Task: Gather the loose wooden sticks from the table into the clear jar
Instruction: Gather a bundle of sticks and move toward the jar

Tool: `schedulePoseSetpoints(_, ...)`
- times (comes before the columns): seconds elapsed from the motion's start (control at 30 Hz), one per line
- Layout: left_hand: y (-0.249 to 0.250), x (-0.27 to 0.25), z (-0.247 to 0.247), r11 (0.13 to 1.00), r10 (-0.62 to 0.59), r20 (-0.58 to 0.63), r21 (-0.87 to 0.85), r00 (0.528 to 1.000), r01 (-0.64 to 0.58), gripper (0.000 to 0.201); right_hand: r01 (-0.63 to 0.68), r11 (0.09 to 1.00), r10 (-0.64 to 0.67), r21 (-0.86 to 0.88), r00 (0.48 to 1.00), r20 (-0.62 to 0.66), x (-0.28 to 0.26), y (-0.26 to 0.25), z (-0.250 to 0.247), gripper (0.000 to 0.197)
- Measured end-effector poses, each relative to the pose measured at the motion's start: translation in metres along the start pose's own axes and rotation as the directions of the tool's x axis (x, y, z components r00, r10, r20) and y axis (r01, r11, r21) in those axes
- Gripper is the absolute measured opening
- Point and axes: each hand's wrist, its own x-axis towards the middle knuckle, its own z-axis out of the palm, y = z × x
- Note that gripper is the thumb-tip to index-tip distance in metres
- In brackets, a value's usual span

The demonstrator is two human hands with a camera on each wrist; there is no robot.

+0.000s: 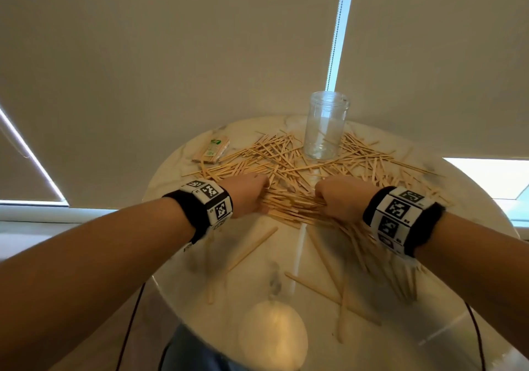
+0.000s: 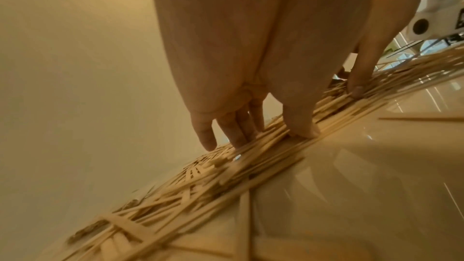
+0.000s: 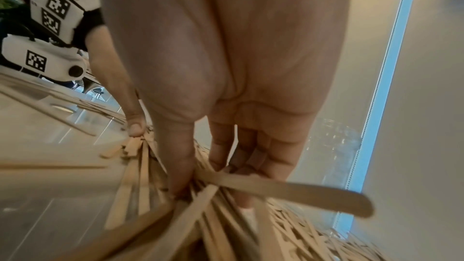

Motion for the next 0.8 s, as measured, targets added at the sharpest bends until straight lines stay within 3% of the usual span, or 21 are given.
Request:
schedulePoseSetpoints(0.17,0.007,0.014,0.001,1.0,-0.013,-0.004,-0.003,1.0,0.013,0.045,-0.021,0.995,0.033,0.097,0.991,-0.127,-0.005,0.014,0.003,0.026)
schedulePoseSetpoints(0.3,0.001,0.018,-0.005,0.999,-0.002,-0.085,-0.042,0.996,-0.002,0.033,-0.02,0.984,0.062,0.18,0.97,-0.234,-0.007,0.029,-0.005,0.021)
schedulePoseSetpoints(0.57,-0.008,0.025,-0.028,0.966,-0.109,-0.159,-0.248,0.981,0.068,0.033,0.022,0.863,0.195,0.504,0.908,-0.372,-0.009,0.058,-0.032,0.012)
schedulePoseSetpoints(0.67,-0.003,0.029,-0.042,0.923,-0.149,-0.194,-0.379,0.97,0.066,0.01,0.103,0.785,0.239,0.611,0.859,-0.452,-0.006,0.059,-0.042,0.011)
schedulePoseSetpoints(0.73,0.0,0.031,-0.05,0.859,-0.189,-0.24,-0.511,0.952,0.042,0.012,0.172,0.709,0.261,0.684,0.837,-0.481,-0.002,0.057,-0.048,0.009)
schedulePoseSetpoints(0.8,0.004,0.035,-0.054,0.74,-0.231,-0.261,-0.672,0.937,-0.005,0.014,0.227,0.636,0.266,0.737,0.833,-0.485,0.002,0.053,-0.053,0.007)
